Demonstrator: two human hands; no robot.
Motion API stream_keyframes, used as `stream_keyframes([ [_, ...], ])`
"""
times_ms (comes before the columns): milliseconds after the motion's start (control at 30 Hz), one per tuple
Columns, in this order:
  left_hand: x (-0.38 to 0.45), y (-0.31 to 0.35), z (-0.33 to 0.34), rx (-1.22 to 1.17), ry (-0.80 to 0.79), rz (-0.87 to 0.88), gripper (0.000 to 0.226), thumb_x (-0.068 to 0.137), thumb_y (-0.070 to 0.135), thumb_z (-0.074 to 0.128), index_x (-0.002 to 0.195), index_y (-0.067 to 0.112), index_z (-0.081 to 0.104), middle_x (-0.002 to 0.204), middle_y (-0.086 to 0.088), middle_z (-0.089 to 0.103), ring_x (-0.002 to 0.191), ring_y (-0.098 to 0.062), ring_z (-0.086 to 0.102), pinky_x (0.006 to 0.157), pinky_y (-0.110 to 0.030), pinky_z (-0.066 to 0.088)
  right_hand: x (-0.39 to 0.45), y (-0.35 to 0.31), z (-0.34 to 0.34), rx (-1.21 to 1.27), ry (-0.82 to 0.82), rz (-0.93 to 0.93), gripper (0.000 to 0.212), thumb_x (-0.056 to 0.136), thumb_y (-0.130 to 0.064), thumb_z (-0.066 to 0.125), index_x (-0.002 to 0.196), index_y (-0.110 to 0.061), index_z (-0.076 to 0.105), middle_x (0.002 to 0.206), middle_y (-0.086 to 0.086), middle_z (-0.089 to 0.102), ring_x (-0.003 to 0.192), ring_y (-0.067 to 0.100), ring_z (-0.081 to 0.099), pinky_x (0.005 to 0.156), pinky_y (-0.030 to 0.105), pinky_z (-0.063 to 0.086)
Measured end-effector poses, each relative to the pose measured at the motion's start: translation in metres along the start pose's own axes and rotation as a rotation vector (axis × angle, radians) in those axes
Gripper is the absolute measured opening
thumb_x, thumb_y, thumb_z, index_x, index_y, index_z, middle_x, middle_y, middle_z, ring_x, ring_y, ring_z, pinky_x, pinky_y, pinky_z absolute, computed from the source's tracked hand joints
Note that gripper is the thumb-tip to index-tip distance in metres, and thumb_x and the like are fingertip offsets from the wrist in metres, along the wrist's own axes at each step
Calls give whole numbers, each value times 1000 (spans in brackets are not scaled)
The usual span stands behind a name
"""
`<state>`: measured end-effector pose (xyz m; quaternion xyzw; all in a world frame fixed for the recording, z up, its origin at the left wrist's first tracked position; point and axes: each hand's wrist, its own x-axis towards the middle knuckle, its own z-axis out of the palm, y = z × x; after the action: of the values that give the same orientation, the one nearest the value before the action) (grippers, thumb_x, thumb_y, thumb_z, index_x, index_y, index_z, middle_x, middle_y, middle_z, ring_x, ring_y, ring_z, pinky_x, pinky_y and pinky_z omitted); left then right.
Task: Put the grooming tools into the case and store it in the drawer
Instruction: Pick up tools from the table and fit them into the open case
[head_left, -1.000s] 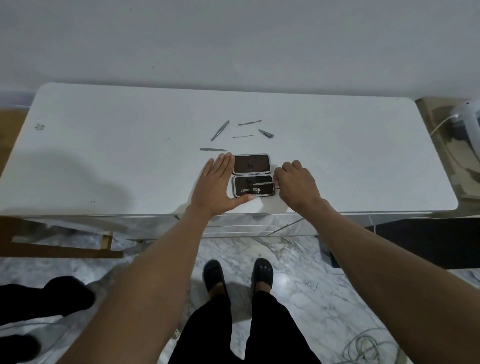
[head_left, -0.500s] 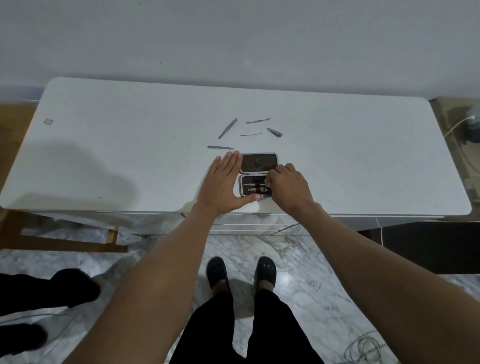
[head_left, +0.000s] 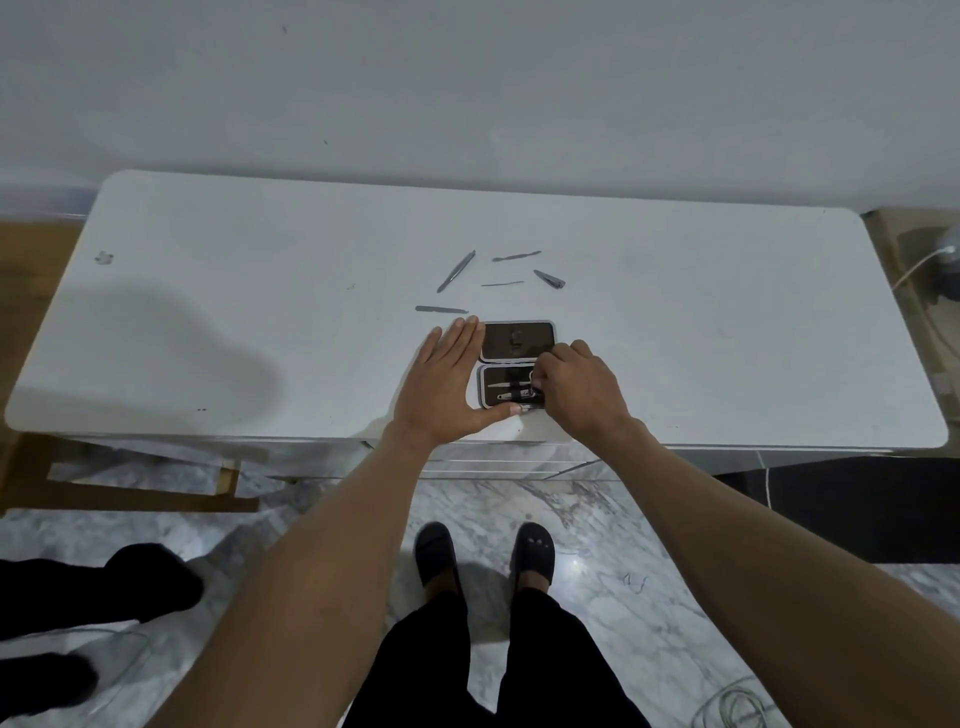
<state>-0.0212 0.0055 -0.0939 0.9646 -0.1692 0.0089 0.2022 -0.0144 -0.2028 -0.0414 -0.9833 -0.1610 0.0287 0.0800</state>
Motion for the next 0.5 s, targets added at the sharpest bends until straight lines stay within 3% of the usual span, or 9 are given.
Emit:
stream_keyframes([
  [167, 1, 0, -1, 0, -5, -7, 119, 81, 90, 44, 164, 7, 24, 173, -7, 21, 162, -20, 15, 133, -46, 12, 1, 1, -4, 42, -44, 10, 10, 85, -11, 60, 92, -7, 67, 97, 11, 66, 95, 31, 55, 68, 37, 45],
  [300, 1, 0, 1, 14, 9, -9, 119, 82, 90, 46, 164, 7, 25, 173, -7, 23, 161, -20, 17, 132, -47, 15, 5, 5, -14, 140, -19, 20, 12, 83, -19, 59, 87, -13, 68, 90, 4, 66, 93, 26, 54, 62, 30, 43],
  [500, 2, -1, 1, 15, 17, 0, 118, 82, 87, 53, 163, 6, 26, 172, -8, 24, 161, -20, 16, 132, -46, 13, 47, 24, -20, 263, 148, 309, 16, 91, -30, 59, 95, -18, 68, 95, 1, 66, 101, 23, 54, 70, 37, 51],
])
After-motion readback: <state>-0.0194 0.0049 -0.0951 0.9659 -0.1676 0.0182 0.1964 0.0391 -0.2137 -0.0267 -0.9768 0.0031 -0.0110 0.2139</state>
